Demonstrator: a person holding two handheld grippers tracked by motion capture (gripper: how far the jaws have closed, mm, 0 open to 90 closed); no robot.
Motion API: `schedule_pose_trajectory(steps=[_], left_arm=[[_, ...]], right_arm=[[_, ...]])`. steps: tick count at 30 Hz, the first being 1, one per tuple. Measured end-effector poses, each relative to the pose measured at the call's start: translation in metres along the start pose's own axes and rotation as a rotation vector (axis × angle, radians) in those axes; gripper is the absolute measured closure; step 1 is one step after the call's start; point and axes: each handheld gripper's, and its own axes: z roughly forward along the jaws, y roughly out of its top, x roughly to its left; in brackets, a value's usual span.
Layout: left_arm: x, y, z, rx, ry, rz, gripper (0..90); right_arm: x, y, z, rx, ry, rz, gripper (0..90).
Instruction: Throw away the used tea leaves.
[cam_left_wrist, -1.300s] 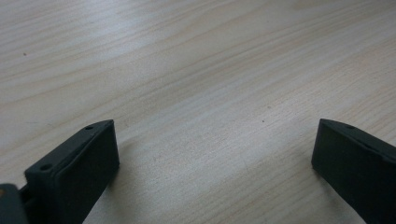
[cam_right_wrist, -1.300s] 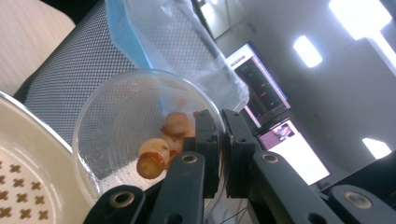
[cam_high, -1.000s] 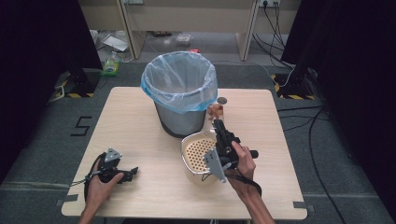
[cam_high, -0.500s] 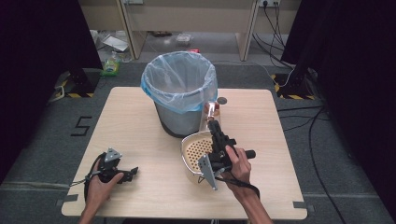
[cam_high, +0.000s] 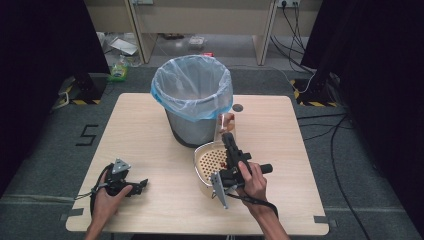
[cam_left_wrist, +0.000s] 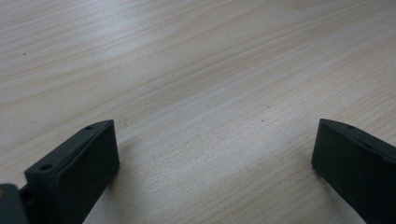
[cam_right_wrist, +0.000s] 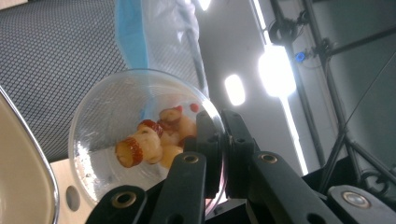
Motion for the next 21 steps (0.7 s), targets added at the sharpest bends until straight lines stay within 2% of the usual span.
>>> schedule_pose_trajectory(steps=[2,4,12,14,15,17,19,21], left_arm=[[0.0,0.0,0.0,0.0,-0.001,0.002,0.0],[0.0,0.0,0.0,0.0,-0.003,0.0,0.0],[0.0,0.0,0.0,0.002,-0.002,0.002,0.0],[0.0,0.0,0.0,0.001,-0.001,0.002,0.0],[0.0,0.0,0.0,0.002,-0.002,0.002,0.0],[0.0,0.0,0.0,0.001,-0.002,0.002,0.0],[0.0,0.0,0.0,0.001,-0.001,0.002,0.0],[0.0,0.0,0.0,0.002,-0.002,0.002,0.0]], right_arm=[[-0.001,0.003,-0.002,-0.012,-0.011,-0.026,87.2],[-0.002,0.004,-0.003,-0.022,-0.028,-0.021,87.2],[0.008,0.004,0.0,0.0,0.009,-0.034,87.2],[0.007,0.005,-0.003,-0.009,0.001,-0.037,87.2],[0.006,0.005,-0.004,-0.017,-0.022,-0.046,87.2],[0.008,0.003,-0.003,-0.006,-0.01,-0.059,87.2],[0.01,0.002,-0.005,-0.02,-0.02,-0.063,87.3],[0.011,0.001,-0.003,-0.005,-0.009,-0.068,87.2]])
